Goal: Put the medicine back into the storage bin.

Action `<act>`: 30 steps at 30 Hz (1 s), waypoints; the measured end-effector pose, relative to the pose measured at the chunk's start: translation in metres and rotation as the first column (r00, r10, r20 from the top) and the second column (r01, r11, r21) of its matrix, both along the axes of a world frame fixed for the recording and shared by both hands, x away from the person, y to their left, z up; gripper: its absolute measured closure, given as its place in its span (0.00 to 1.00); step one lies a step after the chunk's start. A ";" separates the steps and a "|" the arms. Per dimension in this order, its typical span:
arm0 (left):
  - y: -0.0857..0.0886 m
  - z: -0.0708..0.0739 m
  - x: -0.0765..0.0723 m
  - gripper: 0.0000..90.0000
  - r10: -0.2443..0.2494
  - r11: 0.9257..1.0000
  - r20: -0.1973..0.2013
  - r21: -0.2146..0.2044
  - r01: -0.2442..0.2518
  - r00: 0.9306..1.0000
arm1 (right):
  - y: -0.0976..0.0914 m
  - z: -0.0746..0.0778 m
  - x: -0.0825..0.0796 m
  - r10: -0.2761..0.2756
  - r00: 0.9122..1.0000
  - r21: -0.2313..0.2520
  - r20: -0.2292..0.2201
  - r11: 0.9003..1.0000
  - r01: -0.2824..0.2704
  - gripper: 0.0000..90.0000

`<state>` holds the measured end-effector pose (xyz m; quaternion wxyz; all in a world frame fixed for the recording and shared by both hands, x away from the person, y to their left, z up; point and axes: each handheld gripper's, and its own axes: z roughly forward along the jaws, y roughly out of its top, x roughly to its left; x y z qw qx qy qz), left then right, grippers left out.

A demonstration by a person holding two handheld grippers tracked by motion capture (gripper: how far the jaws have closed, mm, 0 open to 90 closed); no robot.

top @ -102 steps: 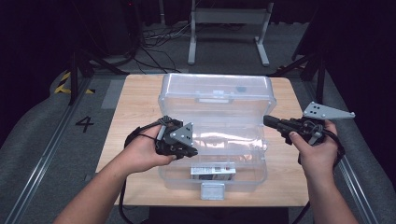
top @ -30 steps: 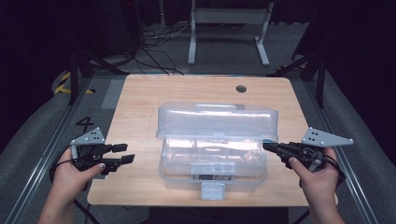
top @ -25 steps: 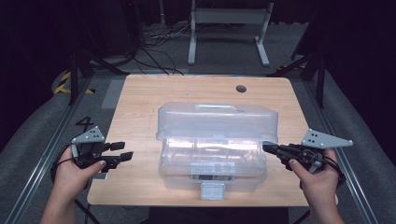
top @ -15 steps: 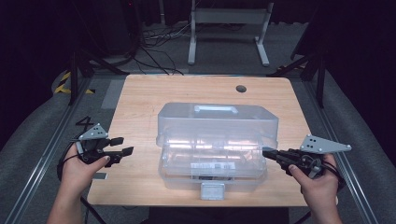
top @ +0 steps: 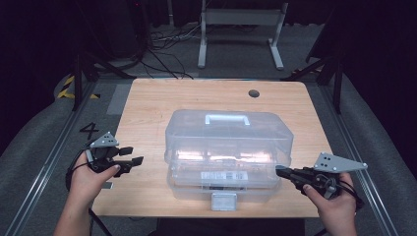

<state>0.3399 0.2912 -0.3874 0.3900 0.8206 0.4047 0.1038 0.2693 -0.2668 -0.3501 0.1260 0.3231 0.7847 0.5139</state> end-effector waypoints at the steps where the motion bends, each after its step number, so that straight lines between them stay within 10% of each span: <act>1: 0.000 0.000 0.000 0.45 0.000 1.000 0.000 0.003 0.000 1.000 | 0.000 0.000 -0.001 0.000 1.000 -0.001 -0.003 1.000 0.000 1.00; 30: -0.001 -0.006 0.001 0.45 -0.010 1.000 -0.029 0.008 0.010 1.000 | -0.009 -0.016 -0.019 0.004 0.996 -0.047 -0.091 0.999 -0.008 1.00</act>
